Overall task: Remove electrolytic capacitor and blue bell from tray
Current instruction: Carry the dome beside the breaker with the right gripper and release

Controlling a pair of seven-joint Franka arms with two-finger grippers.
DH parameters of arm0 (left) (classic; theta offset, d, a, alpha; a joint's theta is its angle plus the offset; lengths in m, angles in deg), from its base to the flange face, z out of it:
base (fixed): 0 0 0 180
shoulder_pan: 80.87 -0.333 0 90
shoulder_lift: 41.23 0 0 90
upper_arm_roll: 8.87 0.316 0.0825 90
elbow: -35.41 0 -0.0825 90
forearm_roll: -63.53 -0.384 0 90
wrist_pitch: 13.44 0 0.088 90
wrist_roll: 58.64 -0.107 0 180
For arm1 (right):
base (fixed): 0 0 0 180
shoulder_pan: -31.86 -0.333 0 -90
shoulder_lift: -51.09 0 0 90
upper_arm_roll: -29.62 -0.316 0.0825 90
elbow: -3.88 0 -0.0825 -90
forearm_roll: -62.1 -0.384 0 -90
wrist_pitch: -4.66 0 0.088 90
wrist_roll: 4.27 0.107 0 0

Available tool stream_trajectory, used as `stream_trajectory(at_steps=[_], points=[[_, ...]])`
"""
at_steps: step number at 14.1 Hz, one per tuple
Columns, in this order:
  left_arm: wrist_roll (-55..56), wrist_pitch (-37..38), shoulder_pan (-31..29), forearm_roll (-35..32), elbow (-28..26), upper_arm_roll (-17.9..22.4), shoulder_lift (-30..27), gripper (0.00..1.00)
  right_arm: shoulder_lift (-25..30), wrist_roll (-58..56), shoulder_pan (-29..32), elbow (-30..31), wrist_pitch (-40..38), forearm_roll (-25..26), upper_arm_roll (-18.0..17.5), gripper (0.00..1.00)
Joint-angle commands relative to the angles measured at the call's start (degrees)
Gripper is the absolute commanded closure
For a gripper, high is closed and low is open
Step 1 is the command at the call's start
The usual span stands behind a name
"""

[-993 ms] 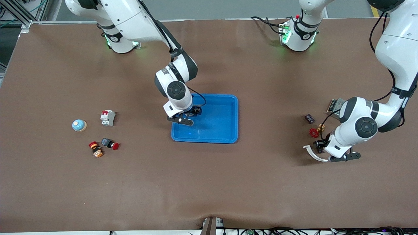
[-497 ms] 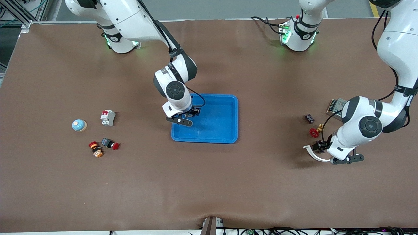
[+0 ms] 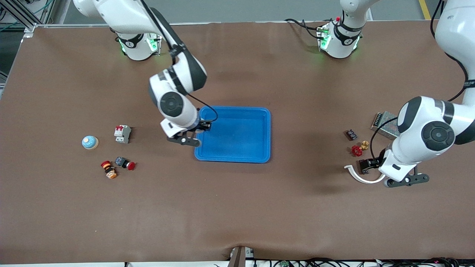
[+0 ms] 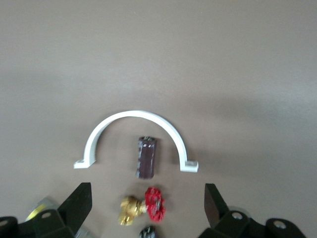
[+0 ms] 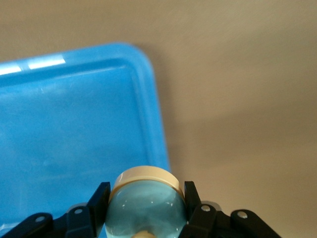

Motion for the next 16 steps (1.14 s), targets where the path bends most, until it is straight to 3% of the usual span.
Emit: stream_trajectory(at_steps=[1,4,11,16], points=[[-1.0,7.2,-0.6,1.0,4.5,-2.6,-0.9,0.00,5.8,-7.4,5.3,1.2,-5.8,0.9,-0.7,0.56],[-7.2,13.0,-0.6,1.5,9.0,-3.8,-2.1,0.00,9.8,-14.7,9.9,1.5,-10.3,10.0,-0.8,0.56],[-9.3,16.2,-1.9,8.8,13.0,-4.2,-5.4,0.00,10.9,-36.1,22.9,2.0,-9.6,10.5,-0.9,0.55],[-9.5,19.5,-1.9,12.5,13.0,-4.4,-8.4,0.00,10.7,-39.9,24.8,10.5,3.5,10.5,-0.9,0.55]])
